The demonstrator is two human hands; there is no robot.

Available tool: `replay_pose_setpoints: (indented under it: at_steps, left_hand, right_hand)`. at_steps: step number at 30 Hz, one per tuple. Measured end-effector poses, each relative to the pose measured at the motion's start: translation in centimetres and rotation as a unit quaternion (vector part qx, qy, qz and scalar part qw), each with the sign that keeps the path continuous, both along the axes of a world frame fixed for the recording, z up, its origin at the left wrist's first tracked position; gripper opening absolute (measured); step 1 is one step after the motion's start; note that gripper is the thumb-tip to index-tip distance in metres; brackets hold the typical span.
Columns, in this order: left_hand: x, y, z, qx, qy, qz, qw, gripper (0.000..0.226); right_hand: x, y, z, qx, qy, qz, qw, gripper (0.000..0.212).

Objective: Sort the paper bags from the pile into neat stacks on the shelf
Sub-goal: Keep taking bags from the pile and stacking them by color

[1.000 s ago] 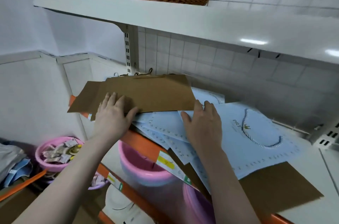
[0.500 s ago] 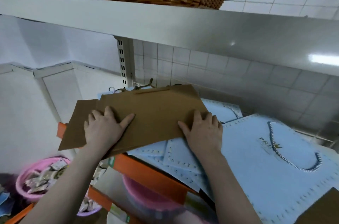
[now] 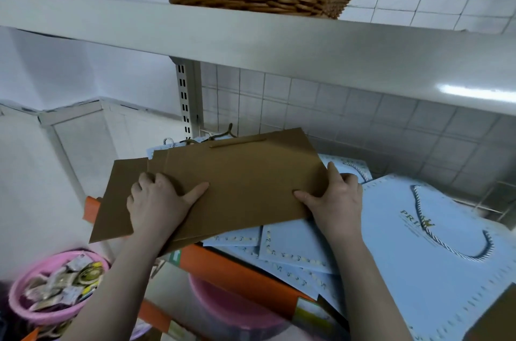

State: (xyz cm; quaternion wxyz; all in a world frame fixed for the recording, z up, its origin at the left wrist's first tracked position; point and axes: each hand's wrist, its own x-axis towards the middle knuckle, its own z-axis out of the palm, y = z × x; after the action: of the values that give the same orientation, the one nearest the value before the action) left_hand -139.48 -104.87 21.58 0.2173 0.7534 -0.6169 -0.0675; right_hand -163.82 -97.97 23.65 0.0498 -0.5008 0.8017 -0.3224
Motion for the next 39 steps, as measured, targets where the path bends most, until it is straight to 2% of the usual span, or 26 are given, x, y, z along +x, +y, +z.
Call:
replay_pose_setpoints:
  at_steps: [5, 9, 13, 16, 19, 23, 26, 36, 39]
  left_hand:
    - [-0.5, 0.2, 0.8, 0.001, -0.004, 0.025, 1.0, 0.092]
    - [0.1, -0.7, 1.3, 0.05, 0.051, 0.051, 0.996, 0.095]
    - [0.8, -1.0, 2.0, 0.069, 0.118, 0.012, 0.991, 0.074]
    - [0.6, -0.2, 2.5, 0.042, 0.176, -0.001, 0.983, 0.068]
    - [-0.2, 0.9, 2.4, -0.033, 0.205, -0.014, 0.978, 0.066]
    - [-1.7, 3.4, 2.7, -0.118, 0.2, -0.047, 0.971, 0.06]
    - [-2.9, 4.9, 2.7, -0.15, 0.154, -0.071, 0.974, 0.065]
    - [-8.5, 10.9, 2.5, -0.113, 0.044, -0.033, 0.992, 0.088]
    - [-9.0, 13.2, 2.4, -0.116, 0.038, -0.039, 0.992, 0.089]
  right_hand:
    - [-0.1, 1.0, -0.6, -0.023, 0.007, 0.001, 1.0, 0.08]
    - [0.0, 1.9, -0.6, -0.044, 0.011, -0.005, 0.999, 0.077]
    - [-0.2, 2.7, -0.5, -0.048, 0.005, -0.012, 0.999, 0.076]
    - [-0.3, 3.3, -0.4, -0.044, -0.004, -0.018, 0.999, 0.075]
    - [-0.5, 4.0, -0.1, -0.028, -0.007, -0.034, 0.999, 0.071]
    - [-1.7, 5.2, 0.4, 0.019, 0.021, -0.048, 0.998, 0.062]
    - [-2.5, 6.4, 0.9, 0.045, 0.053, -0.054, 0.996, 0.066]
    - [-4.4, 12.4, -0.3, 0.045, 0.155, -0.064, 0.985, 0.074]
    - [-4.3, 14.9, -0.9, -0.011, 0.17, -0.096, 0.981, 0.072]
